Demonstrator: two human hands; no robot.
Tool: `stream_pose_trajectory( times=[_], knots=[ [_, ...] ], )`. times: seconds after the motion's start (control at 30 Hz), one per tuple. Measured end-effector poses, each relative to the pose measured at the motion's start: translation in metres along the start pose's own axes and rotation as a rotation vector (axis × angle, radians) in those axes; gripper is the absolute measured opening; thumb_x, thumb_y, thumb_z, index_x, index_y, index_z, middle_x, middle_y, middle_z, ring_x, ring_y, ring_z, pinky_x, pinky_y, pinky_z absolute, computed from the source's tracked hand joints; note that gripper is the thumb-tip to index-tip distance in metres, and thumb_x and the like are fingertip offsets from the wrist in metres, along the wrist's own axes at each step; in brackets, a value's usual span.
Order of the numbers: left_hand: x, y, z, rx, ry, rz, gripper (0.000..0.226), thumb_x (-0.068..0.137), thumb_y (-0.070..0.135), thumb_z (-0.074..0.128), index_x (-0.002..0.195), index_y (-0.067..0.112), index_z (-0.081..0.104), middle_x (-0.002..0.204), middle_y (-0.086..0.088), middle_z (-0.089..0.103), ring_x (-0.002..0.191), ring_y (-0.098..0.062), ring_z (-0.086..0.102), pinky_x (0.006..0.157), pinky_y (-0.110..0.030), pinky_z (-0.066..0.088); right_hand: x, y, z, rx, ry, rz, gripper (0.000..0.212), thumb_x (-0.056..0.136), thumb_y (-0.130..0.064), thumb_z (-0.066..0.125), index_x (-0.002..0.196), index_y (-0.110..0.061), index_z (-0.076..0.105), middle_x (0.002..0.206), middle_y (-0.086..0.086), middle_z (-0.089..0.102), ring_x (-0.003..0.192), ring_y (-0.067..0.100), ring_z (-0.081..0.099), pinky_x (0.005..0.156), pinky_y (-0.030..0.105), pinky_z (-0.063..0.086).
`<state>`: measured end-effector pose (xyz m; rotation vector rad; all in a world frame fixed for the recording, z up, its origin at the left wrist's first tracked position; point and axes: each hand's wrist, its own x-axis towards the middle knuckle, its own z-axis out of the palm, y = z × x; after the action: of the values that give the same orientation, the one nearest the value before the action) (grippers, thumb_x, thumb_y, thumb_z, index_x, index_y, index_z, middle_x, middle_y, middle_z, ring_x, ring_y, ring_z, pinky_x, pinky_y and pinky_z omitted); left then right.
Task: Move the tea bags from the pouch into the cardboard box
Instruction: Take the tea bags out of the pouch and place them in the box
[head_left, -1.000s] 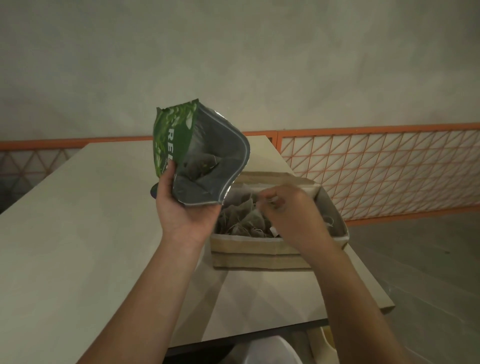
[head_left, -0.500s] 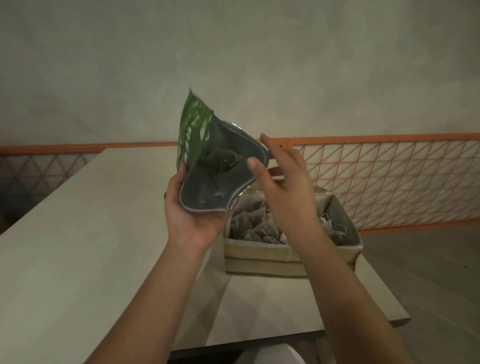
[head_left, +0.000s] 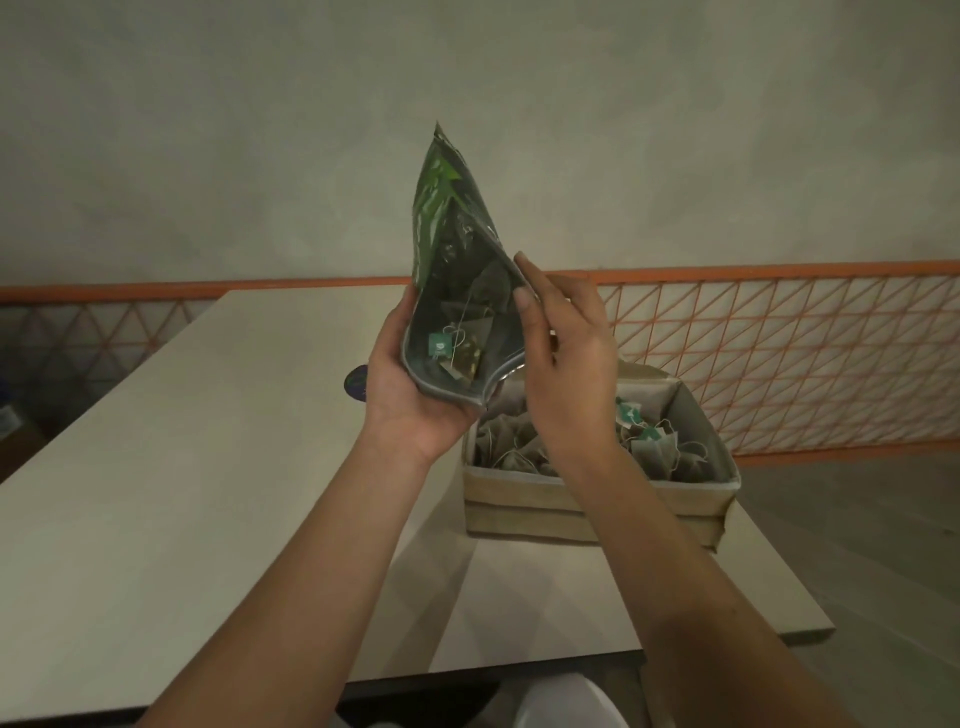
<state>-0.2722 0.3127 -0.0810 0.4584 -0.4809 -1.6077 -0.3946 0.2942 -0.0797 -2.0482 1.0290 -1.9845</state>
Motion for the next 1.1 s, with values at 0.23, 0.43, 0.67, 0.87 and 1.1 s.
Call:
stream_pose_trajectory(
  times=[0.23,0.43,0.67,0.87,1.1],
  knots=[
    [-0.003,-0.008,0.005,-0.017,0.0,0.021,0.057,0.092,0.054,0.056,0.133,0.015,0.066,0.143,-0.015,0.06,0.122,-0.034,0.061,0.095,-0.042,0.054,-0.006,0.001,-0.008,0.024,0.033,-0.007,0.035,0.1,-0.014,0.051,0.135,-0.01,0.055,0.108,0.006,0.056,0.091,-0.004,0.049,0.078,0.01,0.044],
    [-0.001,-0.015,-0.007,-0.054,0.024,-0.02,0.061,0.093,0.055,0.056,0.142,0.018,0.06,0.147,-0.014,0.057,0.139,-0.033,0.051,0.119,-0.045,0.036,-0.01,0.006,-0.012,0.047,-0.056,0.165,0.039,0.101,-0.022,0.051,0.14,-0.017,0.051,0.116,-0.003,0.052,0.097,-0.007,0.052,0.078,0.011,0.048],
    [-0.002,-0.01,-0.007,-0.116,0.058,0.028,0.058,0.096,0.053,0.053,0.142,0.019,0.06,0.148,-0.011,0.057,0.136,-0.03,0.054,0.098,-0.04,0.054,-0.025,-0.003,-0.016,0.236,-0.048,0.223,0.029,0.089,-0.01,0.064,0.111,-0.018,0.045,0.12,-0.008,0.046,0.098,0.018,0.063,0.077,0.036,0.057],
    [-0.008,-0.017,-0.004,-0.102,0.107,0.07,0.056,0.095,0.051,0.054,0.14,0.019,0.062,0.146,-0.01,0.058,0.126,-0.029,0.058,0.108,-0.039,0.044,-0.015,-0.004,-0.006,-0.284,-0.178,0.175,0.027,0.093,-0.034,0.06,0.119,-0.026,0.063,0.129,0.001,0.042,0.094,0.017,0.061,0.067,0.022,0.05],
    [-0.015,-0.025,0.0,-0.112,0.125,0.097,0.056,0.096,0.047,0.055,0.142,0.016,0.06,0.147,-0.009,0.057,0.133,-0.028,0.054,0.112,-0.036,0.039,-0.006,-0.01,0.003,-0.533,-0.046,0.135,0.014,0.084,-0.039,0.071,0.095,-0.031,0.075,0.107,0.002,0.054,0.091,0.02,0.056,0.054,0.022,0.038]
  ],
)
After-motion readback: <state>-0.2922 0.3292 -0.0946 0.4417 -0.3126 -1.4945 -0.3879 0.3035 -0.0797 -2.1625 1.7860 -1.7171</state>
